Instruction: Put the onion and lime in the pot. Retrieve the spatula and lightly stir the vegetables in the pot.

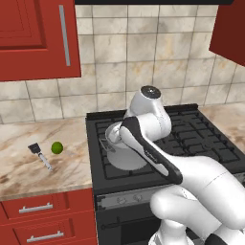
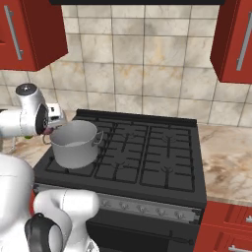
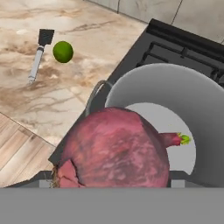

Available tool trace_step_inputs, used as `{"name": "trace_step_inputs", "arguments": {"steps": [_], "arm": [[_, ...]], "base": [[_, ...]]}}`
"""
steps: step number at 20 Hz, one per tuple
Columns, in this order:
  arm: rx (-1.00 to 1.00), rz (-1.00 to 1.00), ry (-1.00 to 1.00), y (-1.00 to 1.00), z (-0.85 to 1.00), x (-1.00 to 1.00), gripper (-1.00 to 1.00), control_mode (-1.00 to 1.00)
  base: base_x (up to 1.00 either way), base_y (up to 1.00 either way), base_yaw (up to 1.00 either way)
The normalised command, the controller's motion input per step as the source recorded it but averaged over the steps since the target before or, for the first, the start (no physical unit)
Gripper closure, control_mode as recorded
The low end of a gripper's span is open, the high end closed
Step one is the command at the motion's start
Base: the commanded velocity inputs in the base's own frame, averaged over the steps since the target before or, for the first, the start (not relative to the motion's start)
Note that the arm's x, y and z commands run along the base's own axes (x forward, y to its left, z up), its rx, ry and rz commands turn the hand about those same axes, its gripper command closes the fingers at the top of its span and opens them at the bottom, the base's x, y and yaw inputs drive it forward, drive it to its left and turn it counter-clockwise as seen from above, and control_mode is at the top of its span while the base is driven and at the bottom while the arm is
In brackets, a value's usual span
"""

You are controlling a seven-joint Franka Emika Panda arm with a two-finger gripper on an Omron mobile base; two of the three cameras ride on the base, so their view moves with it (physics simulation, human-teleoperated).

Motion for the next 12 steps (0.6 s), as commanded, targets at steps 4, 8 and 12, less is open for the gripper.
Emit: {"name": "trace_step_inputs", "arguments": {"steps": [4, 8, 12], "arm": [[-0.05, 0.0, 0.21, -0.58, 0.0, 0.53, 1.0, -1.0], [0.0, 0.0, 0.24, -0.08, 0.0, 0.17, 1.0, -1.0], [0.0, 0.0, 0.2, 0.0, -0.17, 0.0, 1.0, -1.0]], "base": [[0.0, 0.0, 0.0], [0.0, 0.0, 0.0], [0.0, 0.0, 0.0]]}}
